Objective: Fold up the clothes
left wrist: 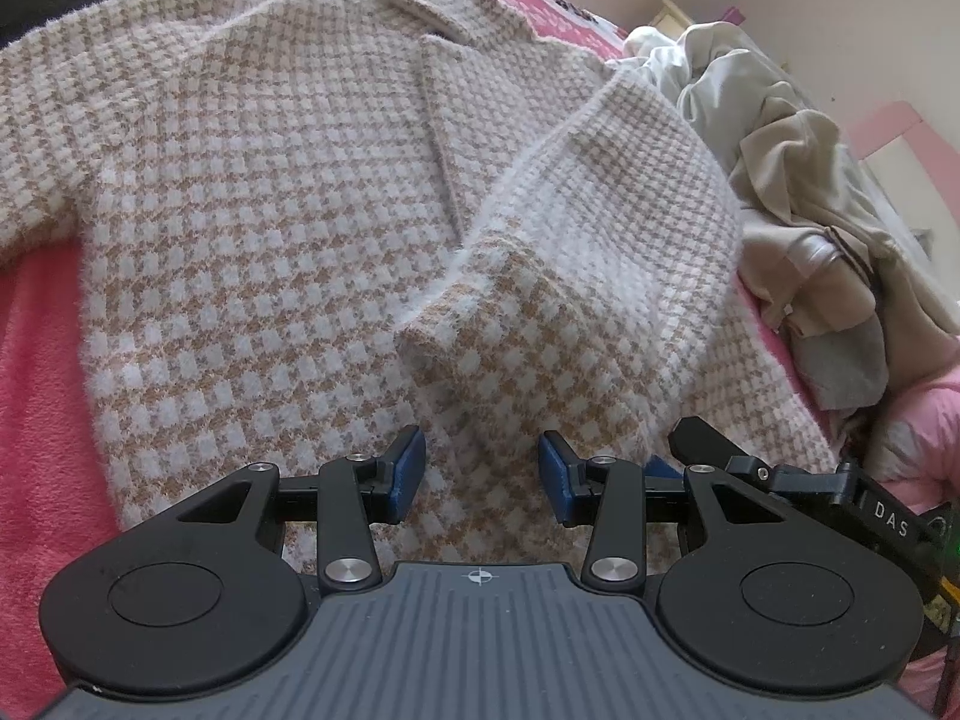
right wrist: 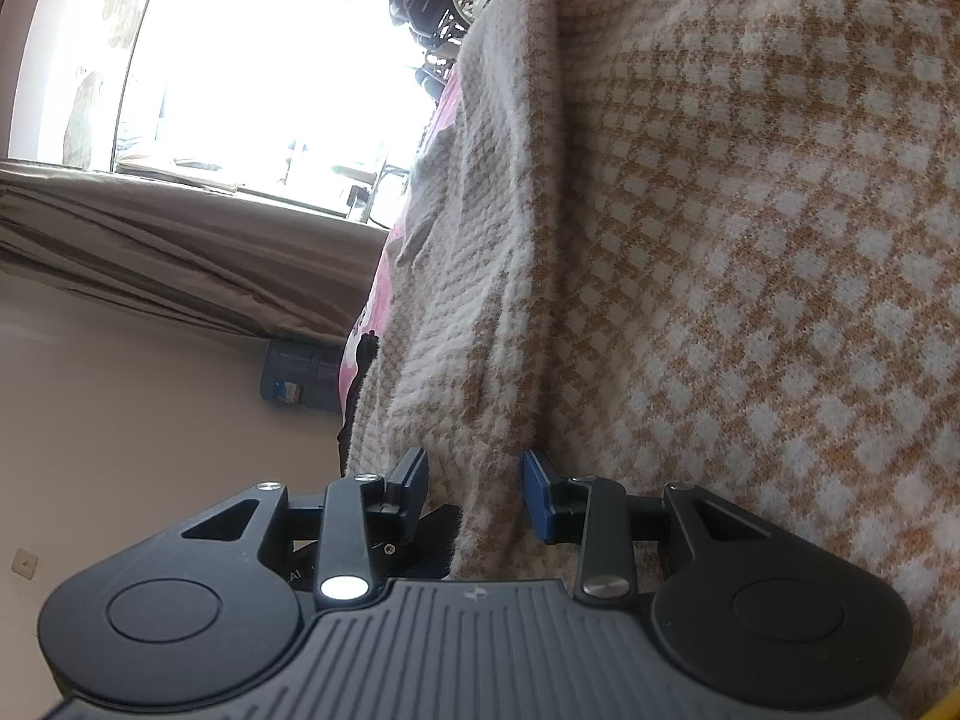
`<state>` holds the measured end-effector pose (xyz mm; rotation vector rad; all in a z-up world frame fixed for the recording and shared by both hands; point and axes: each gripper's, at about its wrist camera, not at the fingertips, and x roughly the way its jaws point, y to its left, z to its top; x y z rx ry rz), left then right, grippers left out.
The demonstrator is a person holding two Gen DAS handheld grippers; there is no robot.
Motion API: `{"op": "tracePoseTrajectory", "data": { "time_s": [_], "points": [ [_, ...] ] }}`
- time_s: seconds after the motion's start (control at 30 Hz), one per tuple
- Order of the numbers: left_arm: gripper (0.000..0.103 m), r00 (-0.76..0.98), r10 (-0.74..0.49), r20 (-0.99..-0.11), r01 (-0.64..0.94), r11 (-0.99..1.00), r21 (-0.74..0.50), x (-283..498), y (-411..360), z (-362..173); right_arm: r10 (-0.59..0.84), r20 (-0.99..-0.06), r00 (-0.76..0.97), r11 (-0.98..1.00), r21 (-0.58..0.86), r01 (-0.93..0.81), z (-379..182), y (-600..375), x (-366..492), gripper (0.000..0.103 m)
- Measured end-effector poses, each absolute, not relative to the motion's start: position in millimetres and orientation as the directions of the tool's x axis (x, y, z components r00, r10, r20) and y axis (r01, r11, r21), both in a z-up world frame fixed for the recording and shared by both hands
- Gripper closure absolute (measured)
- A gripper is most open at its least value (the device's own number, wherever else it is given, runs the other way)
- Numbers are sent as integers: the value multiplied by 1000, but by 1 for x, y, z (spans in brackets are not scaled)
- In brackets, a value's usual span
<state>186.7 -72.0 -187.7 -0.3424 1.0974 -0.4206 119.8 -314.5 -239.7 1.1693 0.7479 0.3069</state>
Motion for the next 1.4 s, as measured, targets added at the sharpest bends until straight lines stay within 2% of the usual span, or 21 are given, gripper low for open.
{"op": "tracePoseTrajectory", "data": {
  "time_s": [0.1, 0.2, 0.33, 0.5, 0.6, 0.73, 0.93, 1.13, 1.23, 1.33, 1.4],
  "points": [
    [66, 407, -478, -778, 160, 876, -454, 185, -75, -187, 581, -369, 726, 387, 909, 152, -240, -315, 119, 66],
    [81, 418, -487, -767, 179, 872, -456, 183, -77, -185, 580, -363, 729, 387, 910, 146, -240, -314, 119, 66],
    [94, 456, -461, -761, 223, 887, -404, 176, -83, -179, 572, -366, 734, 412, 902, 129, -237, -311, 121, 68],
    [97, 492, -448, -747, 244, 894, -376, 174, -83, -172, 560, -388, 732, 467, 877, 108, -231, -306, 123, 92],
    [97, 512, -449, -732, 248, 893, -375, 177, -76, -164, 559, -382, 736, 489, 869, 80, -221, -302, 126, 99],
    [98, 538, -459, -707, 247, 888, -388, 184, -63, -149, 568, -374, 733, 535, 845, 17, -199, -286, 135, 101],
    [98, 565, -457, -687, 261, 889, -377, 202, -50, -129, 606, -392, 693, 624, 774, -108, -175, -246, 155, 101],
    [99, 567, -440, -697, 241, 897, -371, 212, -34, -130, 640, -404, 654, 607, 788, -108, -189, -230, 157, 101],
    [99, 562, -411, -718, 212, 911, -355, 217, -26, -140, 632, -403, 662, 566, 824, -38, -201, -238, 154, 97],
    [99, 566, -387, -729, 180, 920, -349, 223, -16, -147, 593, -396, 701, 522, 852, 39, -210, -265, 150, 84],
    [99, 590, -382, -712, 163, 919, -358, 223, -7, -142, 561, -399, 725, 524, 850, 62, -210, -280, 146, 83]
  ]
}}
